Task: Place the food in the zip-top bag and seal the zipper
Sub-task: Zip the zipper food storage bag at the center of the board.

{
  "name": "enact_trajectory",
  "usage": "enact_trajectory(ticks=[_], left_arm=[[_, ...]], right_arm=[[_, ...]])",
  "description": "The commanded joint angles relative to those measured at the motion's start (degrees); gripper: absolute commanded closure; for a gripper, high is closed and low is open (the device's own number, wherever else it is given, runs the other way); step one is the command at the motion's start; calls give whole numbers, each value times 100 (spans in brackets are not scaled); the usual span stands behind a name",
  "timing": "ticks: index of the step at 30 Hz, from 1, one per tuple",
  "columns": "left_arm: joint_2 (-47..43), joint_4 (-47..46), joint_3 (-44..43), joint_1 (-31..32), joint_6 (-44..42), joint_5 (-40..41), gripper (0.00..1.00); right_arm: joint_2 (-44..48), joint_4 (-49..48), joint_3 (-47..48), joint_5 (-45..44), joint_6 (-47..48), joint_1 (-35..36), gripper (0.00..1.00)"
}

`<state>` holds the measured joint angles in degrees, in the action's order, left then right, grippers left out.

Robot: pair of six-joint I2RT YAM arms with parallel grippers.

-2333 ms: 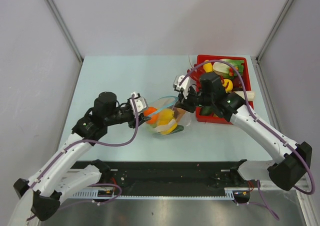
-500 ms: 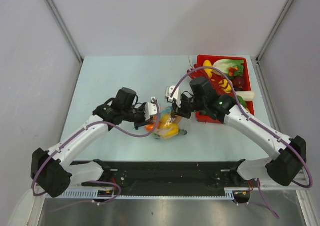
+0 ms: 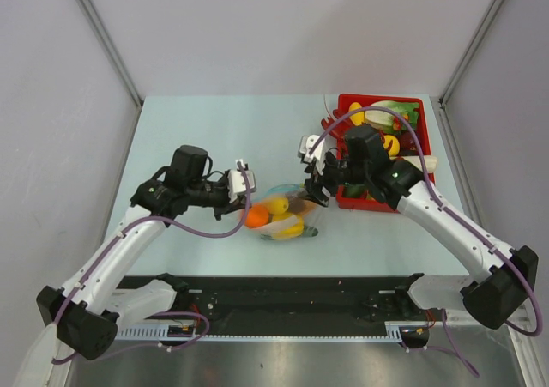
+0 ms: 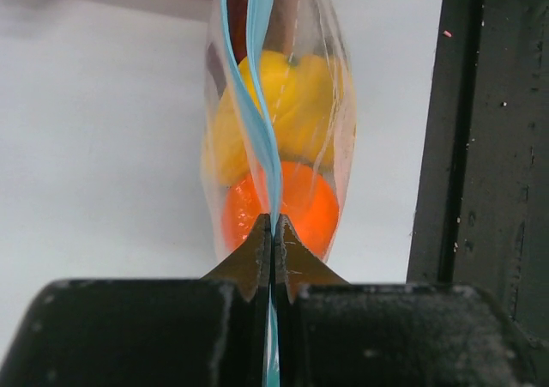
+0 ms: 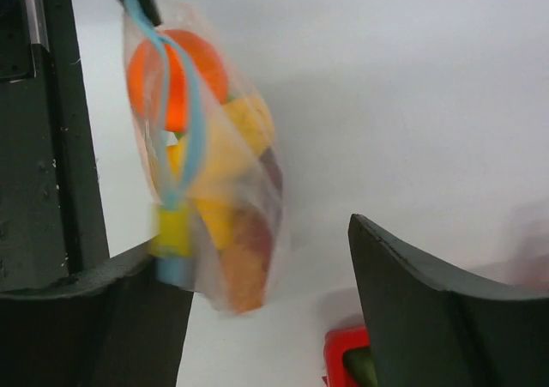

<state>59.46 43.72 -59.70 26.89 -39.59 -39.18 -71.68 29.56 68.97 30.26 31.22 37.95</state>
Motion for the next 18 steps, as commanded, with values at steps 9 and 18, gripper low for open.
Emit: enact_trajectory(ticks=[9, 18], left_arm=[[-102, -206, 389, -44, -40, -186, 100], [-84, -277, 389, -53, -13, -230, 100]], right_arm=[[488, -135, -375, 647, -679, -491, 35], [576, -574, -384, 569, -776, -227, 59]])
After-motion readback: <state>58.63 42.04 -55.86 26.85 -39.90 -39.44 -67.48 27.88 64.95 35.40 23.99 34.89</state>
